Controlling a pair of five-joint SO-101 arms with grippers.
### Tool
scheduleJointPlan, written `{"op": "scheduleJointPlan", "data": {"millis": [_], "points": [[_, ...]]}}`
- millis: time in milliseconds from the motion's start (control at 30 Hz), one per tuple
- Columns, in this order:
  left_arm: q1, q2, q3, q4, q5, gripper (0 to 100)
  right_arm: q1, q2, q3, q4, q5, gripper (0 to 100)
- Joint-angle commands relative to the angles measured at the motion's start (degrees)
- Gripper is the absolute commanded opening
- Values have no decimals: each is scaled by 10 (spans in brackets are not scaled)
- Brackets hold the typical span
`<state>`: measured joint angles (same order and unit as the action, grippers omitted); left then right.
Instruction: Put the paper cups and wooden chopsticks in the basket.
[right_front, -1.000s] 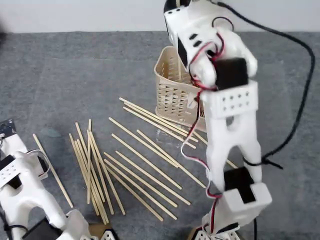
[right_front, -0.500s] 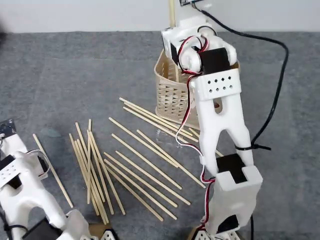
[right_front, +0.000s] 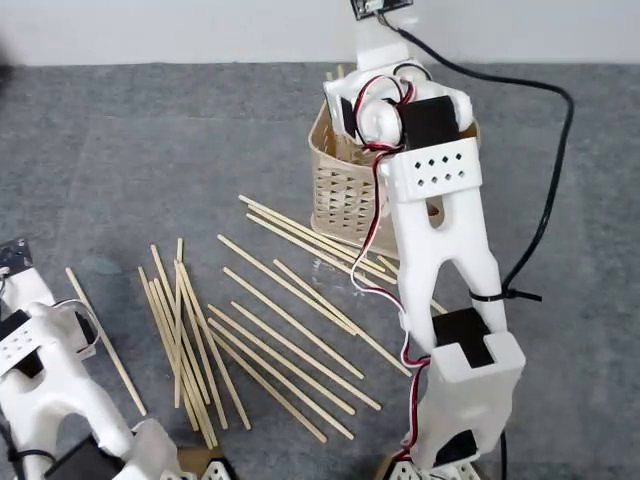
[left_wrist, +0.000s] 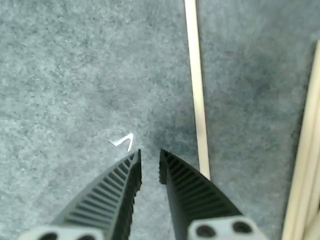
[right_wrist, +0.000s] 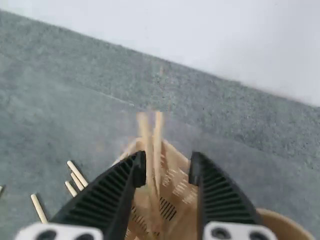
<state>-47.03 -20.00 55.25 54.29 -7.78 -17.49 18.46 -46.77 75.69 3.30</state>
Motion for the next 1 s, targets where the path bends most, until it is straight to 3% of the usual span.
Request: {"op": "scheduleJointPlan", "data": {"millis": [0,200,533,833,967], "points": [[4,-17,0,-10,1,69,0,-22,-7,7,-5,173],[4,-16,0,-10,1,69,-11,-76,-6,52,-4,172],[4,-16,0,-10,1,69,-64,-168,-2,275,-4,172],[3,-16,0,-11,1,69,-99,-288,229,266,-4,174],[4,-16,0,-11,1,69,-131,-326,360,214,-5,176]]}}
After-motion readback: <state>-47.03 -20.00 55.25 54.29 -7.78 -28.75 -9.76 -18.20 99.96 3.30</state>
